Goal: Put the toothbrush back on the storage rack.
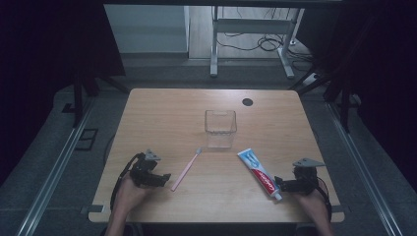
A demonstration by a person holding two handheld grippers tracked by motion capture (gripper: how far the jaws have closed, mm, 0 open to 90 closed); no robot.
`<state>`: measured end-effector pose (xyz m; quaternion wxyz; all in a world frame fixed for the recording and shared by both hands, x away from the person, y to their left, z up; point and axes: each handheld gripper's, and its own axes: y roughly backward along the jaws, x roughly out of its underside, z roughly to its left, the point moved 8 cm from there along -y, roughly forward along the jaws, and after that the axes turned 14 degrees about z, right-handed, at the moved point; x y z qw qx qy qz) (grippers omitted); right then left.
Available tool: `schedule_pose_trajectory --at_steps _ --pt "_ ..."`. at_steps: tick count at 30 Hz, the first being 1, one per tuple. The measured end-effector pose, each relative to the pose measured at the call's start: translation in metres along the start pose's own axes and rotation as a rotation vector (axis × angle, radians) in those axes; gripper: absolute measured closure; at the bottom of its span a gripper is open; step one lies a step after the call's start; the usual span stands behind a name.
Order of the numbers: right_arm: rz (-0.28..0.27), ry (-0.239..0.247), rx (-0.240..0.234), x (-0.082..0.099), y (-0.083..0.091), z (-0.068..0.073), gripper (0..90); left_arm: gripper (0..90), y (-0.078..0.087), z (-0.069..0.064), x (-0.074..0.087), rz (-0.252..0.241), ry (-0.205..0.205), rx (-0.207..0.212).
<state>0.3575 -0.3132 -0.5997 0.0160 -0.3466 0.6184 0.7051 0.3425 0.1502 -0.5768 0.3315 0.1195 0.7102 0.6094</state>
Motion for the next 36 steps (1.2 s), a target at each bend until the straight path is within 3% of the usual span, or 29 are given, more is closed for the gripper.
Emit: schedule_pose_trajectory --at_steps 11,15,22,36 --pt "0.001 -0.001 0.000 0.000 0.000 0.000 0.0 27.7 -0.005 -0.015 -0.021 0.131 -0.053 0.047" --pt "0.001 -0.003 -0.001 0.000 0.000 0.000 0.0 28.2 -0.006 -0.020 -0.030 0.158 -0.063 0.062" --pt "0.000 0.000 -0.001 0.000 0.000 0.000 0.0 37.5 -0.011 -0.029 -0.046 0.199 -0.069 0.086" --pt "0.001 -0.002 -0.001 0.000 0.000 0.000 0.0 53.2 -0.028 -0.033 -0.065 0.300 -0.080 0.060"
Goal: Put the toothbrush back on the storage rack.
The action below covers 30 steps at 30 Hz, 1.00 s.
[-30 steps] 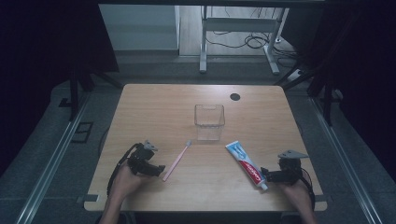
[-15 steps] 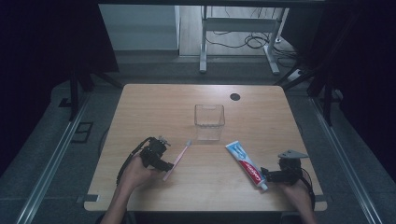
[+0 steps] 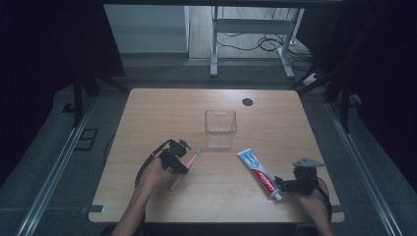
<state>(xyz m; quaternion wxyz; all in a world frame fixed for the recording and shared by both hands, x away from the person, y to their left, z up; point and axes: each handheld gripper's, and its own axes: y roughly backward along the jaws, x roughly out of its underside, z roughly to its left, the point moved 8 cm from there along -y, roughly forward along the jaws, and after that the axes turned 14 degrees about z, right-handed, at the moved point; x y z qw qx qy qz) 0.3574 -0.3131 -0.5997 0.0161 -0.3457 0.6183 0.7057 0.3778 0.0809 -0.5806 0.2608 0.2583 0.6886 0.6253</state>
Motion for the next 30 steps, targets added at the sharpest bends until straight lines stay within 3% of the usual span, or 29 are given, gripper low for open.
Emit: schedule_pose_trajectory --at_steps 8,15,24,30 --pt "0.000 0.001 0.000 0.000 0.000 0.000 0.0 60.0 -0.001 -0.001 -0.007 0.032 -0.022 -0.038" --pt "0.000 0.000 0.001 0.000 0.000 0.000 0.0 74.1 -0.001 -0.007 -0.012 0.071 -0.040 -0.048" --pt "-0.001 0.001 0.000 0.000 0.000 0.000 0.0 78.9 0.000 -0.008 -0.013 0.093 -0.045 -0.018" --pt "-0.001 0.000 0.000 0.000 0.000 0.000 0.0 79.1 0.008 -0.009 -0.014 0.043 -0.052 0.016"
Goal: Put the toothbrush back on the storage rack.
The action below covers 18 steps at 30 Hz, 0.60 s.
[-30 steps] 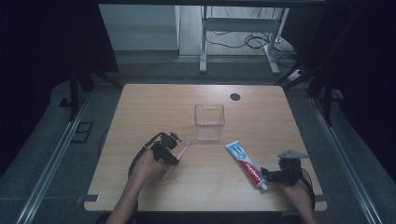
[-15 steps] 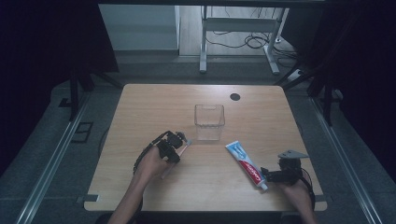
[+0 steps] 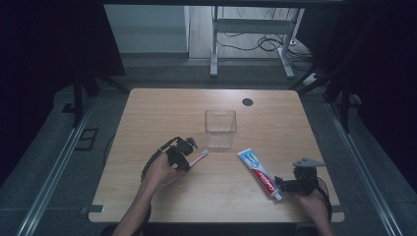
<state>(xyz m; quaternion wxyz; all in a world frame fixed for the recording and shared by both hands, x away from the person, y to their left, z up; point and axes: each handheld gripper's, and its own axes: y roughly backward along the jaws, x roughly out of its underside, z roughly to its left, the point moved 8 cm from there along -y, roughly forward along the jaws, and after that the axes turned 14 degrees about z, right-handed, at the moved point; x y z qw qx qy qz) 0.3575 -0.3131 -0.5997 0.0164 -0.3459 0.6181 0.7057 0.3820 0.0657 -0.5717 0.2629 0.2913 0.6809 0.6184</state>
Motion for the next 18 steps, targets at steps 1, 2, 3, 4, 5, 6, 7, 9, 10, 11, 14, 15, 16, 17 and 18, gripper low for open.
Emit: schedule_pose_trajectory --at_steps 1,2,3,4,5,6,7,9,10,11,14,15,16,17,18 --pt "0.000 0.000 0.000 0.000 0.000 0.000 0.0 79.0 0.000 0.000 0.000 0.000 0.000 0.000" --pt "0.000 0.000 0.000 0.000 0.000 0.000 0.0 79.0 0.002 -0.001 0.000 -0.007 0.001 0.002" --pt "0.000 0.000 0.000 0.000 0.000 0.000 0.0 79.0 0.008 -0.001 -0.001 -0.025 -0.003 0.008" --pt "0.000 0.001 0.001 0.000 0.000 0.000 0.0 79.0 0.010 -0.002 -0.001 -0.035 -0.005 0.014" --pt "0.000 0.001 0.001 0.000 0.000 0.000 0.0 79.0 0.010 -0.002 -0.001 -0.035 -0.005 0.014" --pt "0.000 0.000 0.000 0.000 0.000 0.000 0.0 79.0 0.015 -0.003 -0.001 -0.056 -0.010 0.026" --pt "0.000 0.000 0.000 0.000 0.000 0.000 0.0 79.0 0.015 -0.003 -0.001 -0.056 -0.010 0.026" --pt "0.001 0.000 0.000 0.000 0.000 0.000 0.0 79.0 0.022 -0.004 -0.001 -0.081 -0.024 0.032" --pt "0.001 0.000 0.000 0.000 0.000 0.000 0.0 79.0 0.022 -0.004 -0.001 -0.081 -0.024 0.032" --pt "0.002 -0.001 0.000 0.000 0.000 0.000 0.0 79.0 0.026 -0.006 -0.002 -0.098 -0.029 0.041" --pt "0.003 0.000 0.000 0.000 0.000 0.000 0.0 79.0 0.031 -0.008 -0.003 -0.120 -0.040 0.044" --pt "0.003 0.000 0.000 0.000 0.000 0.000 0.0 79.0 0.033 -0.009 -0.003 -0.129 -0.040 0.048" --pt "0.003 0.000 0.000 0.000 0.000 0.000 0.0 79.0 0.035 -0.010 -0.004 -0.139 -0.046 0.052" --pt "0.003 0.000 0.000 0.000 0.000 0.000 0.0 79.0 0.037 -0.011 -0.004 -0.148 -0.052 0.055" --pt "0.003 0.000 0.000 0.000 0.000 0.000 0.0 79.0 0.037 -0.011 -0.004 -0.148 -0.052 0.055"
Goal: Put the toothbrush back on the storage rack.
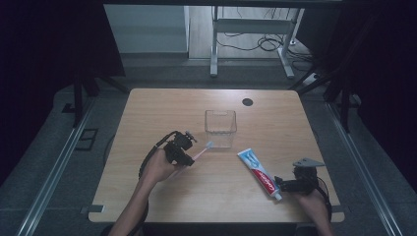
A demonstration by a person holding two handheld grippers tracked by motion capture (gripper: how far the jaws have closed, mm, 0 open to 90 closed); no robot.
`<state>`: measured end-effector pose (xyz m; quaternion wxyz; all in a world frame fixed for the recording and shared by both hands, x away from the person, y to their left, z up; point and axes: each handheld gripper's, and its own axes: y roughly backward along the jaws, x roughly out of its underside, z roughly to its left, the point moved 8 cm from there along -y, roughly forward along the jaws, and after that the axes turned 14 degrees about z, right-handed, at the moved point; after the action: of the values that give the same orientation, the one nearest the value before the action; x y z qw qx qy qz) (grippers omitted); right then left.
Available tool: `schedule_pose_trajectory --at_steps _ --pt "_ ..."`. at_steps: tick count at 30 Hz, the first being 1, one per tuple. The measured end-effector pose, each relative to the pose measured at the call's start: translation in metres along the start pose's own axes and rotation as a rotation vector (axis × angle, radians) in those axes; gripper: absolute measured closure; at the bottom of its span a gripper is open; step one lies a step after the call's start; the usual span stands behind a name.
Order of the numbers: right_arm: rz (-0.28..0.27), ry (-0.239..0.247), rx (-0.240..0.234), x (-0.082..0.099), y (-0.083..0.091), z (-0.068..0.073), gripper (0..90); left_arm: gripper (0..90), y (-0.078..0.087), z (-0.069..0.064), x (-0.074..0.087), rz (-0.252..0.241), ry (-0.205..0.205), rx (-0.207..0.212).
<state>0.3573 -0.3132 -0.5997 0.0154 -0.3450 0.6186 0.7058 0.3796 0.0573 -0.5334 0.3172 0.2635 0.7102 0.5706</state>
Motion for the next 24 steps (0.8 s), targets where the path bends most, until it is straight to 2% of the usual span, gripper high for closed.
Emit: schedule_pose_trajectory --at_steps 3,4,17,24 --pt "0.000 0.000 0.001 0.000 0.000 0.000 0.0 79.0 0.007 -0.003 -0.003 -0.024 -0.010 0.001" --pt "-0.001 -0.001 0.000 0.000 0.000 0.000 0.0 79.0 0.012 -0.004 -0.006 -0.047 -0.016 0.001" --pt "-0.001 0.002 0.001 0.000 0.000 0.000 0.0 79.0 0.044 -0.005 -0.028 -0.171 -0.017 -0.013" --pt "-0.001 0.002 0.001 0.000 0.000 0.000 0.0 78.9 0.054 -0.003 -0.041 -0.203 -0.016 -0.024"
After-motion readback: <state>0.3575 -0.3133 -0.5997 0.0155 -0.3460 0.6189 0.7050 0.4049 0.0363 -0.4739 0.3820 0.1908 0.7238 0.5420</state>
